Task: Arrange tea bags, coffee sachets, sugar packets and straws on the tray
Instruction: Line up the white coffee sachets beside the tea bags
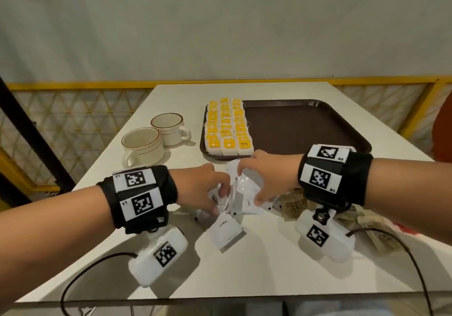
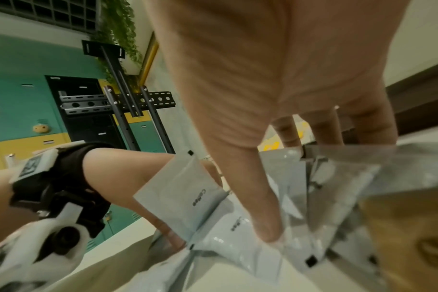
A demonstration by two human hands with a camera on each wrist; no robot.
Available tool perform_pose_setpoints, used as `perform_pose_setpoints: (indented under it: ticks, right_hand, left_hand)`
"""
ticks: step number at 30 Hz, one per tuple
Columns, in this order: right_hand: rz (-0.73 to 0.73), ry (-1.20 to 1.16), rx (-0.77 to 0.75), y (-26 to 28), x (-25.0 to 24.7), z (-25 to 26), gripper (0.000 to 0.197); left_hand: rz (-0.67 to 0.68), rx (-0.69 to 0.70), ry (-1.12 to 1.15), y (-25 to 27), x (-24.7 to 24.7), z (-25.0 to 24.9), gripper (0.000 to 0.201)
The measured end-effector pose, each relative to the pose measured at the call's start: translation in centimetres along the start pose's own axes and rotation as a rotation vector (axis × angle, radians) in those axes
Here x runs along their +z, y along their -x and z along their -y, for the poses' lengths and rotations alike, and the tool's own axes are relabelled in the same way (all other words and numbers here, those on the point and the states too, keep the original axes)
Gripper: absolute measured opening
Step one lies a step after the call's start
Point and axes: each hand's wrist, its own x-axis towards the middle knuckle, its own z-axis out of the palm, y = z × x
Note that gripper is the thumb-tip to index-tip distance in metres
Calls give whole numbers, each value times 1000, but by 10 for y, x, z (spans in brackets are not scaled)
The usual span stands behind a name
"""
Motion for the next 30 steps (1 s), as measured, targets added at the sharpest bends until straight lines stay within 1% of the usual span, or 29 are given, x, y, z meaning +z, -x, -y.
perform_pose_setpoints:
  ticks: [3,6,9,11,13,15,17,19,21,23,25,27,30]
  right_hand:
    - [14,-51,4,-3,-1,2,66]
    - [-47,-120,12,-8,0,2,58]
    - [-79,-158,8,-12,1,1,61]
    - [-75,-200,-5,-13,-2,-2,61]
    - [-86,-252,-23,-13,-7,-5,55]
    - [-139,-288,-46,-12,-13,-9,52]
    - [-213,-376,-59,-9,-19,-15,51]
    - [-268,-574,-66,-8,-25,-23,46]
    - [-303,-836,-87,-8,-28,-29,38]
    - [-338,-1077,-119,-8,-28,-34,33]
    - [-378,-1271,-136,-9,-27,-35,30]
    - [-385,-1455,-163,-10,-26,-36,32]
    - [-440,-1686,-196,-11,-24,-35,39]
  left_hand:
    - [-22,38,68,-4,-1,2,26]
    - [-61,27,184,-5,-2,6,17]
    - [-125,0,277,-6,-3,11,12]
    - [-167,-14,330,-6,-2,14,13]
    - [-212,-9,366,-6,-2,16,16]
    - [-262,-6,443,-5,-2,19,17]
    - [-335,-1,544,-4,-3,23,18]
    - [-402,-7,670,-6,-4,26,16]
    - [-468,-20,809,-7,-6,26,10]
    - [-532,-23,950,-11,-8,22,9]
    - [-573,-1,1090,-17,-12,15,16]
    - [-632,23,1232,-27,-17,5,25]
    - [-776,1,1389,-49,-24,-11,29]
